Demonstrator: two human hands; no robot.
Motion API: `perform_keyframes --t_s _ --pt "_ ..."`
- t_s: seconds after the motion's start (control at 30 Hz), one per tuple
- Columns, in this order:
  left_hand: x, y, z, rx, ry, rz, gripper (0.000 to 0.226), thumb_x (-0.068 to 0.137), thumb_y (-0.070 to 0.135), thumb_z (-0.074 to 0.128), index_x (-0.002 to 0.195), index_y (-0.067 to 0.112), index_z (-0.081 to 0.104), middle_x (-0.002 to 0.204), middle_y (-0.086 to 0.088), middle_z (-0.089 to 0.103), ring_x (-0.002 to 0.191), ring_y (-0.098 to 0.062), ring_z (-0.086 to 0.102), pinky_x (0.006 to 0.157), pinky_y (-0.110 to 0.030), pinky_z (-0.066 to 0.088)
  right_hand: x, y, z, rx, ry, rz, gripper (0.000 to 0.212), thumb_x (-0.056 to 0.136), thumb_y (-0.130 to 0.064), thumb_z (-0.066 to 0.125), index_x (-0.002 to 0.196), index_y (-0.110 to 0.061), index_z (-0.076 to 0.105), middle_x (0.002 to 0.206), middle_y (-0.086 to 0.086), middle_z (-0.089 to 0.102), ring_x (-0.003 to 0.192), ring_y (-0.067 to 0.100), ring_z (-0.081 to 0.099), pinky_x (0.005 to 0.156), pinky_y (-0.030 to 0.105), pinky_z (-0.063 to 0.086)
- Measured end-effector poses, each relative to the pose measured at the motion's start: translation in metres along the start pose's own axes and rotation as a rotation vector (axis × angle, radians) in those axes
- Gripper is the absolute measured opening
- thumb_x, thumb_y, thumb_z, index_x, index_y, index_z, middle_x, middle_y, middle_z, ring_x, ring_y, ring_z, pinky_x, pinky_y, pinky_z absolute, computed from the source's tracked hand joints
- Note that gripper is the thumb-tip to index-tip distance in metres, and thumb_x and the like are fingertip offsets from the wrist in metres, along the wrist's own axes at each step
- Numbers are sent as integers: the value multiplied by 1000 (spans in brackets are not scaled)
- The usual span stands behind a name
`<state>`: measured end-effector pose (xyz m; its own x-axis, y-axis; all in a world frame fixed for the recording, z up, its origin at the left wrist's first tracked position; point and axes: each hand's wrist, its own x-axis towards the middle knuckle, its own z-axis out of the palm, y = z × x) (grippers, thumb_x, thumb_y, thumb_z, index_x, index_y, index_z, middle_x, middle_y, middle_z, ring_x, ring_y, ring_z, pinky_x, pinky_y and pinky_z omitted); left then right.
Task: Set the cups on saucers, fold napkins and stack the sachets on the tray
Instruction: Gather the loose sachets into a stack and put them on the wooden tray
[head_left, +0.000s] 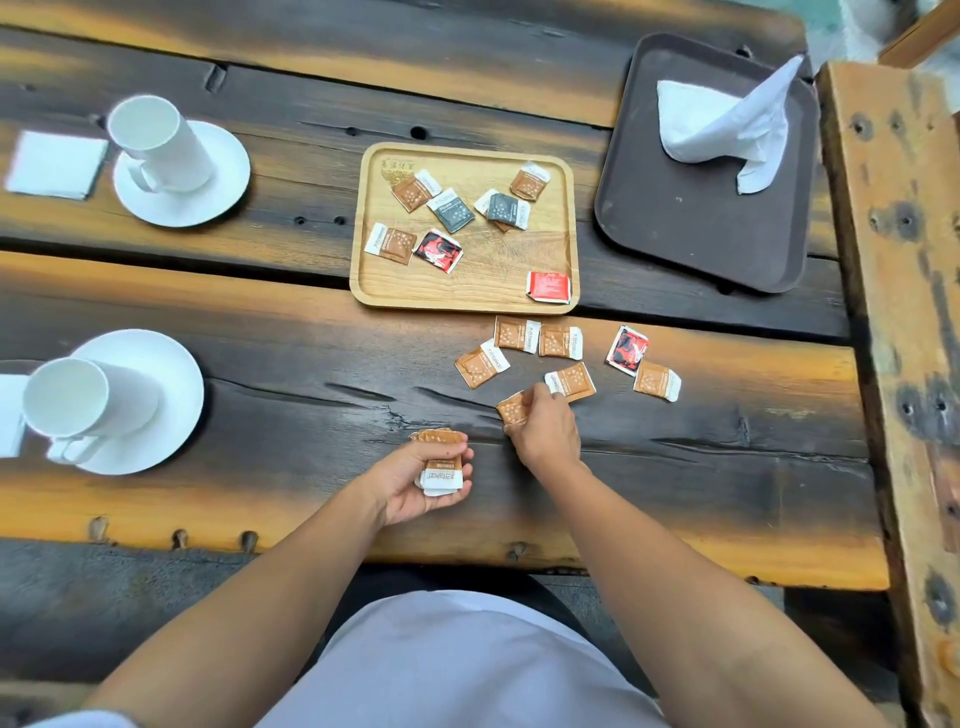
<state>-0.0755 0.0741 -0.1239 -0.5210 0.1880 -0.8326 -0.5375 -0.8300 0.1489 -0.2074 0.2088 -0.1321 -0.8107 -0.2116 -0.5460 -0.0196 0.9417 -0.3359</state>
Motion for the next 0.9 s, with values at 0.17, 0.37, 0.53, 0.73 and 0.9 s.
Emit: perform_keyframes --t_s 0.17,0.37,0.53,0.73,0.9 --pt "-2 -1 -1 -12 24 15 23 74 3 73 94 11 68 85 -9 70 73 -21 67 67 -37 60 -2 1 1 175 -62 152 31 75 -26 80 84 -20 51 103 11 66 100 30 58 75 34 45" --pt "-4 3 0 -29 60 37 21 73 6 76 92 10 70 84 -9 71 72 -20 69 66 -37 60 -6 4 -4 229 -184 98 18 84 -27 74 88 -11 68 91 8 68 86 22 60 71 29 45" --pt "-4 1 -6 -33 105 61 19 72 20 79 85 8 71 78 -7 68 64 -18 66 60 -33 59 -23 -13 -20 659 -614 64 15 96 -17 59 97 -6 69 78 8 66 54 10 47 46 23 34" --pt "-6 -4 -14 -57 105 79 31 72 37 80 88 11 73 80 -8 69 62 -16 62 60 -31 58 -33 -19 -24 733 -712 12 10 96 -12 59 89 -9 66 75 5 64 55 10 46 48 23 32" --pt "-11 -7 -17 -102 -22 64 42 75 42 76 95 5 77 96 -15 73 83 -24 71 71 -37 60 -36 -18 -25 739 -818 -62 8 92 -15 64 86 -15 69 75 2 67 57 9 51 49 20 37"
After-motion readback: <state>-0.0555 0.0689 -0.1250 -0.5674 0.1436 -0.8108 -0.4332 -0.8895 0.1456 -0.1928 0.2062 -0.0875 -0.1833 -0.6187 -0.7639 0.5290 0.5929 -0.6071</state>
